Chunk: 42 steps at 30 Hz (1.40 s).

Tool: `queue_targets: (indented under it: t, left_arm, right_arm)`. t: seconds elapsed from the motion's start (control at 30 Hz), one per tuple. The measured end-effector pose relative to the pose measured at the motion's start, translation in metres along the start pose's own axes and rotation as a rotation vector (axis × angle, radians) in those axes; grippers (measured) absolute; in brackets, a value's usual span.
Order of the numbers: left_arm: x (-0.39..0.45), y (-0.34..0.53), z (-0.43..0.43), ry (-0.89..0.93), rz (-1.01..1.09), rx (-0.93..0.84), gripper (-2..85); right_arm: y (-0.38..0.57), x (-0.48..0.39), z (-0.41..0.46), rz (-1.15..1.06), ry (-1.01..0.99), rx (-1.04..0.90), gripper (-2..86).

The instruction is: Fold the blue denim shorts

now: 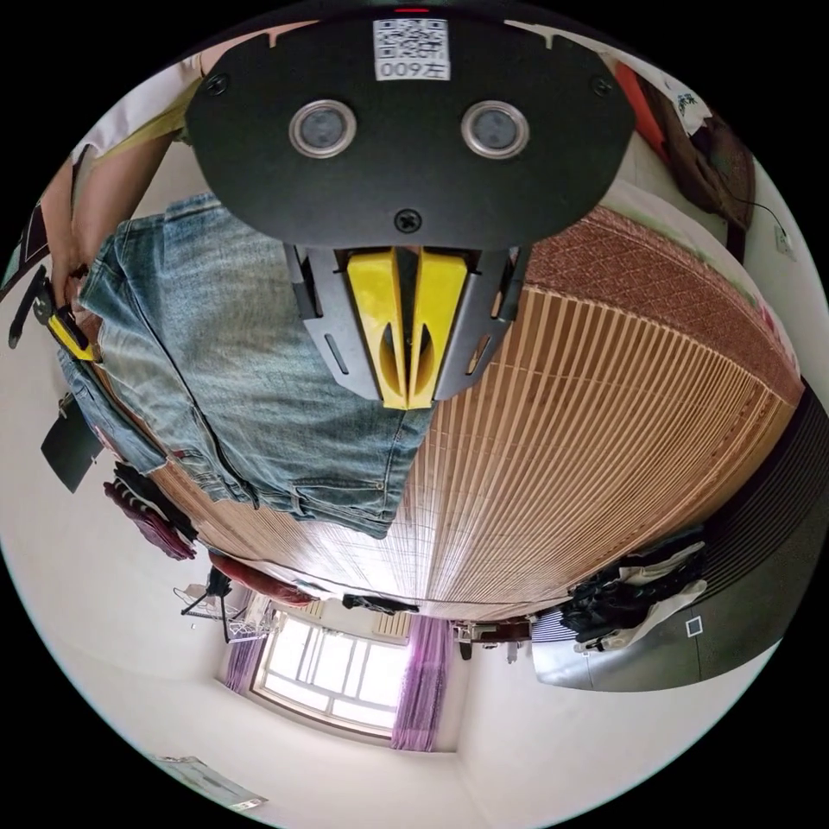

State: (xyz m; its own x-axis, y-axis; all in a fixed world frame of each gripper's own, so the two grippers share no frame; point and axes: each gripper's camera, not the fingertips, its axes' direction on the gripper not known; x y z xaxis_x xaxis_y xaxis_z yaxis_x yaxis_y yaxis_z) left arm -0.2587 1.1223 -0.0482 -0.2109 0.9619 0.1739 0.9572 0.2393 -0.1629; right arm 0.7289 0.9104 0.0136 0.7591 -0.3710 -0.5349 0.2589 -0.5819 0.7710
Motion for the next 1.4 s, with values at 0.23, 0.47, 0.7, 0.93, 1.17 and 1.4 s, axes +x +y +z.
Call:
queue_targets:
  t: [0.23,0.47,0.7,0.93,1.17,1.4]
  left_arm:
    - [0.041,0.031,0.018,-0.078,0.051,-0.026,0.3]
    - [0.081,0.071,0.035,-0.145,0.091,-0.025,0.5]
    - [0.155,0.149,-0.028,-0.368,0.253,0.271,0.5]
    - [0.25,0.22,0.039,-0.129,0.864,-0.047,0.6]
    - [0.223,0.217,0.053,0.034,0.686,-0.069,0.5]
    - [0.248,0.223,0.064,-0.112,0.751,-0.075,0.5]
  right_arm:
    - [-0.051,-0.056,0.011,-0.103,-0.63,0.095,0.1]
    - [-0.079,-0.254,0.199,-0.541,-1.212,-0.292,1.6]
    - [0.025,-0.36,0.416,-0.23,-1.516,-0.743,-0.7]
    - [0.095,-0.417,0.489,-0.411,-1.434,-0.838,-0.8]
    - [0.107,-0.477,0.574,-0.61,-1.338,-0.918,-0.8]
    - [0.12,-0.468,0.614,-0.612,-1.185,-0.778,-0.8]
